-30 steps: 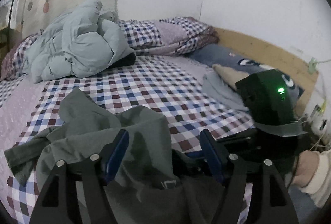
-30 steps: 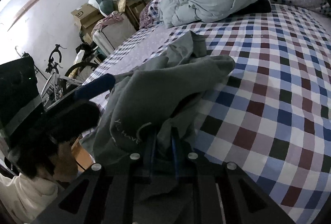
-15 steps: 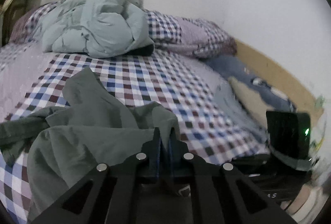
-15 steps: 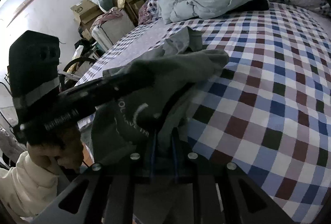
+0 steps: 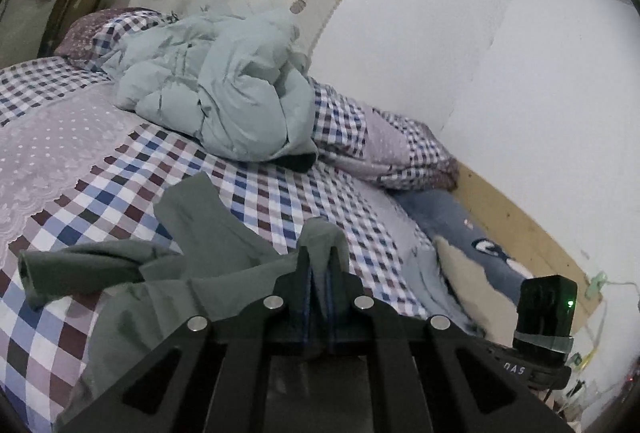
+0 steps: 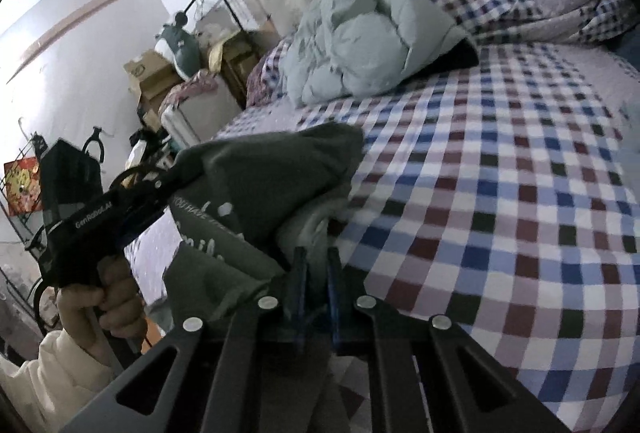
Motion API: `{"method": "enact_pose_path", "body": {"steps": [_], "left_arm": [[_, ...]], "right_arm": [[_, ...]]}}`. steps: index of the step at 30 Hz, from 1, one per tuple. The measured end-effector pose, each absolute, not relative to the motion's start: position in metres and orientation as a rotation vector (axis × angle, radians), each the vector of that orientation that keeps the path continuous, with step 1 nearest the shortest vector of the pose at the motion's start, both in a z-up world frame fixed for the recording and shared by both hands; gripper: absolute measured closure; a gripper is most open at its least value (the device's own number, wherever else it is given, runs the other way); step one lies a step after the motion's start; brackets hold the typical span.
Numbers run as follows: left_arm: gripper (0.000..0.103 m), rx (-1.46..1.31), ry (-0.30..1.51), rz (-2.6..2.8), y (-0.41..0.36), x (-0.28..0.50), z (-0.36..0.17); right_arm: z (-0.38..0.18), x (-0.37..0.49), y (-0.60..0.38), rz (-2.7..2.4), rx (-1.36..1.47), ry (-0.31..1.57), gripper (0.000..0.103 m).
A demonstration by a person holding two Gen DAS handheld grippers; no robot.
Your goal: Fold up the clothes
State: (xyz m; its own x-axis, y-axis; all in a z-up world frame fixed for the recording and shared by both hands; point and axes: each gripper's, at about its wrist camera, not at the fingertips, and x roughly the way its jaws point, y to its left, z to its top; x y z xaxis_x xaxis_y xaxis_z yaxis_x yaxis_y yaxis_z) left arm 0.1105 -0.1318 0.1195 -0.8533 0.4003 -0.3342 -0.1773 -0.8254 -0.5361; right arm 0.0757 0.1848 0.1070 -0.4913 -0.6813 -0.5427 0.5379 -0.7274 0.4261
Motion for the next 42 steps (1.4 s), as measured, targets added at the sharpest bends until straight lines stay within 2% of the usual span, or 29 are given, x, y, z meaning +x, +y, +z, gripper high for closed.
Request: {"method": "enact_pose_path", "body": {"steps": [14, 23, 33, 40, 42], "left_arm": [[0.099, -0.467, -0.726, 2.596, -0.119, 0.127, 0.161], [0.099, -0.462, -0.613, 2.555, -0.078, 0.12, 0.2], [0.098, -0.545, -0.465, 2.522, -0.022, 0.107, 0.221], [0.096, -0.673, -0.5, 2.512, -0.015, 0.105, 0.177], [0.096, -0.726, -0.488, 2.504, -0.013, 0.109, 0.16]], "right_arm": [[0.171, 0.101, 0.223, -2.375, 0.619, -0.343, 0.096], [0.206, 0.125, 0.252, -2.437, 0.473, -0.314, 0.096], [0.202, 0.124, 0.303, -2.53, 0.515, -0.428, 0.094], [0.185, 0.112, 0.329, -2.573, 0.624, -0.421, 0.09], [0.179, 0.107, 0.335, -2.568, 0.663, -0.445, 0.081]]}}
